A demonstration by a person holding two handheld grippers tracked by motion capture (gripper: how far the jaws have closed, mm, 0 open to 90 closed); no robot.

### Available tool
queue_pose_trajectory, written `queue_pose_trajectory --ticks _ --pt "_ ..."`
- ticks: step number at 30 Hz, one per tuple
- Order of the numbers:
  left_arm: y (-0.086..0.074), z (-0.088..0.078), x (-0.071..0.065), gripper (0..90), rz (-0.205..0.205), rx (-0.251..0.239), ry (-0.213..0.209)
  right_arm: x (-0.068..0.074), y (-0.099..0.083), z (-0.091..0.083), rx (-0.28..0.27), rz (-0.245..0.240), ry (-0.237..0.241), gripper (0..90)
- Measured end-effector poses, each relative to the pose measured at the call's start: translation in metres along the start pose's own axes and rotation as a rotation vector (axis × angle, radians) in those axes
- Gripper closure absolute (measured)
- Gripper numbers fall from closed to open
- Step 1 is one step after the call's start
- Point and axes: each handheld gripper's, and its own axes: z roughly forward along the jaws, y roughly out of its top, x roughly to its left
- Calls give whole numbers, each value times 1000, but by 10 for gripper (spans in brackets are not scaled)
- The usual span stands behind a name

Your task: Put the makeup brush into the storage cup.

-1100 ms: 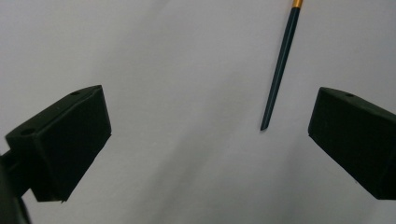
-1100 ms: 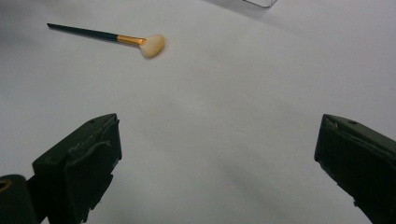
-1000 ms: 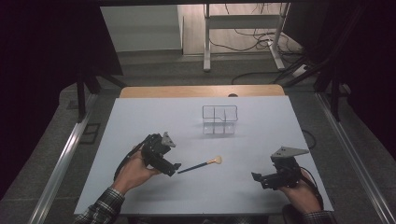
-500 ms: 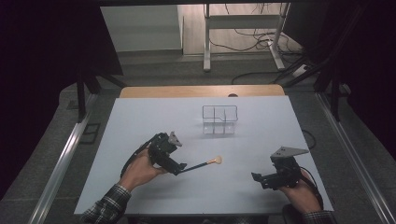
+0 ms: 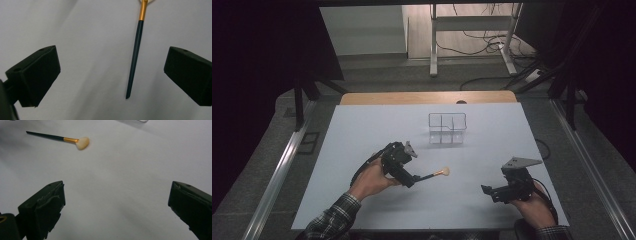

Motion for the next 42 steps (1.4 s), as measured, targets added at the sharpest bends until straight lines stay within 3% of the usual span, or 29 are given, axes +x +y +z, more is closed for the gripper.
queue_pose_trajectory --ticks 6,16,26,42 --pt "6 2 -1 30 23 12 8 0 0 0 2 4 2 12" --pt "4 12 -3 88 38 19 -24 0 0 0 8 4 2 14" --pt "-2 24 -1 133 25 16 -77 0 0 0 10 5 2 16" --pt "-8 43 -4 163 38 64 -83 0 0 1 11 3 4 19"
